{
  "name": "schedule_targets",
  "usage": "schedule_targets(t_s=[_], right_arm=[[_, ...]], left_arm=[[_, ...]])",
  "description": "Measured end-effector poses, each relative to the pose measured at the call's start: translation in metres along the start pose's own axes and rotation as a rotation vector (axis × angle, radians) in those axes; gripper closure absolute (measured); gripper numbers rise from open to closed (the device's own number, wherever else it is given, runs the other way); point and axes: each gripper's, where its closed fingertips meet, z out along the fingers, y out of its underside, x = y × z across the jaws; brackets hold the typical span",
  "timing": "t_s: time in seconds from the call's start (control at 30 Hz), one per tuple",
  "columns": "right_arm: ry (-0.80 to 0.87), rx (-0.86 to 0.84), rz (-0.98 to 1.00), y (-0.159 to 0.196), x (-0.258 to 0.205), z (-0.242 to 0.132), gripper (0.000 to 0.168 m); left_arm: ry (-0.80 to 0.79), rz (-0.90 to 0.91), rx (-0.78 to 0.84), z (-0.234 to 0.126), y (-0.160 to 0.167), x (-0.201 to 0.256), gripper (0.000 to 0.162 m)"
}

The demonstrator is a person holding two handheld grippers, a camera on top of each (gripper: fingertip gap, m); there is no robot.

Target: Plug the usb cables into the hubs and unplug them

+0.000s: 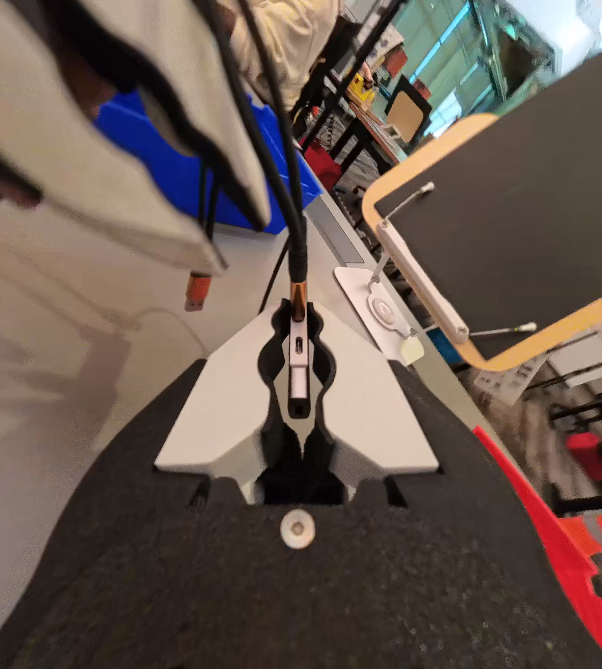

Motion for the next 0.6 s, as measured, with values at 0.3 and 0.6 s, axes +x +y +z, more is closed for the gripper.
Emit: schedule_targets(t_s=[0.3,0.6], right_arm=[[0.046,0.001,-0.231,-0.004,-0.035,0.003,0.161],[0.021,-0.009,-0.211,-0.002,-0.042,0.005,0.161]], left_arm=[[0.045,-0.585,0.224,-0.009,0.012,0.007,0.145],[-0.048,-0.582,0.332,-0.01,0.016,0.008,0.151]])
